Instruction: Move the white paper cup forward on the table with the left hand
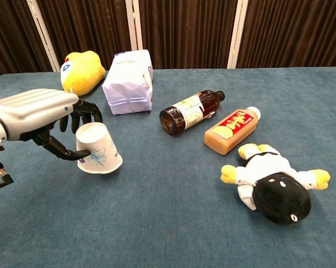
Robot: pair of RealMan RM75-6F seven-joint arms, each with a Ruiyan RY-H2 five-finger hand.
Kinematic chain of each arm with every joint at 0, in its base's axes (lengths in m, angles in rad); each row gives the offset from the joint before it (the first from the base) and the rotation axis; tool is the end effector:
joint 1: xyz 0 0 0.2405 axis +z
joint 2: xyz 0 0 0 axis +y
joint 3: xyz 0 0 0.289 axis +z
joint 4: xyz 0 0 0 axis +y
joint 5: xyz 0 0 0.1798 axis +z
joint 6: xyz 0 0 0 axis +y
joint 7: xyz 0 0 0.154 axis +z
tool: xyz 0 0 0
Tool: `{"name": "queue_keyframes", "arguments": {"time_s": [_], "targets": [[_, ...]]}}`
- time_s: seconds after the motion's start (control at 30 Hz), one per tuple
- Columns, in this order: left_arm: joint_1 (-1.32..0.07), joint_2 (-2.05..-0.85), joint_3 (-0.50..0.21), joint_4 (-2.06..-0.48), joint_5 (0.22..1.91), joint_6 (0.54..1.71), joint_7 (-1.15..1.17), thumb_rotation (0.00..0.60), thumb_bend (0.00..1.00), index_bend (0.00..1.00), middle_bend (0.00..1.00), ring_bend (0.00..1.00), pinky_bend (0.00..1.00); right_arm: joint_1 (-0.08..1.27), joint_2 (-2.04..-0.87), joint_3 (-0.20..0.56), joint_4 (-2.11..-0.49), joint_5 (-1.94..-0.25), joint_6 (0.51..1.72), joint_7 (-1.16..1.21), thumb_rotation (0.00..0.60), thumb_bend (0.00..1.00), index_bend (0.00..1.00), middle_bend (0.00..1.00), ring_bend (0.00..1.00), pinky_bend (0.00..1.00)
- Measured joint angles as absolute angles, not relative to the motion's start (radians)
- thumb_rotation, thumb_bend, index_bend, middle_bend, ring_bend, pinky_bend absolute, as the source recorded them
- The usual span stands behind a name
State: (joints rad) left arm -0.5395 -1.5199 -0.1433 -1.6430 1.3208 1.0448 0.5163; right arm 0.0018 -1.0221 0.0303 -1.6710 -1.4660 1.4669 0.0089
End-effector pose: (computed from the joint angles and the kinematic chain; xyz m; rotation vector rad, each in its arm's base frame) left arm -0.1857 0.3031 0.0185 -1.9248 -0.8018 -0.9193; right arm -0.3432 -0.1588 0.2258 1.3344 -0.9712 0.7841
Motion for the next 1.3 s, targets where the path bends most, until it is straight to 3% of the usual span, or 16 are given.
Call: {"name": "queue_keyframes", "arguments": {"time_s": [0.23,0.57,0.8,1.0,1.13,1.3], "targets": [[-0.552,-1.539,-0.135,-1.61,1.297,1.056,0.534,0.6,0.29,0.33,0.45,0.41,0.45,0.003,-1.022,0.031,-1.67,-1.466,1.465,0.01,0.6,0.24,0.0,0.0,0.0,0.0],[-0.56,-1.524,-0.119,-1.607,1.262,1.045,0.54,0.6,0.17,0.1,0.14,0.14,0.2,0.002,-1.023,0.031,-1.673,-1.463,1.465,0.007,0.6,0.24,0.0,0.0,0.0,0.0],[-0.546,-1.48,-0.111,-1.661,1.255,1.078,0.542,0.6,0.16,0.06,0.08,0.09,0.14,0.003,-1.021,0.031,-1.675,-1.463,1.463,0.009,0.6,0.24,0.0,0.0,0.0,0.0],[-0.496,-1.394,-0.087,-1.733,1.282,1.157,0.519,0.6,0.12,0.0,0.0,0.0,0.08,0.003,-1.02,0.031,-1.675,-1.463,1.463,0.005,0.6,0.24,0.0,0.0,0.0,0.0],[-0.431,-1.31,-0.047,-1.772,1.333,1.243,0.49,0.6,0.08,0.0,0.0,0.0,0.01,0.003,-1.022,0.031,-1.676,-1.463,1.463,-0.002,0.6,0.24,0.0,0.0,0.0,0.0],[-0.342,-1.22,0.007,-1.787,1.407,1.35,0.425,0.6,0.05,0.0,0.0,0.0,0.0,0.002,-1.024,0.031,-1.678,-1.463,1.466,-0.011,0.6,0.24,0.0,0.0,0.0,0.0]]}}
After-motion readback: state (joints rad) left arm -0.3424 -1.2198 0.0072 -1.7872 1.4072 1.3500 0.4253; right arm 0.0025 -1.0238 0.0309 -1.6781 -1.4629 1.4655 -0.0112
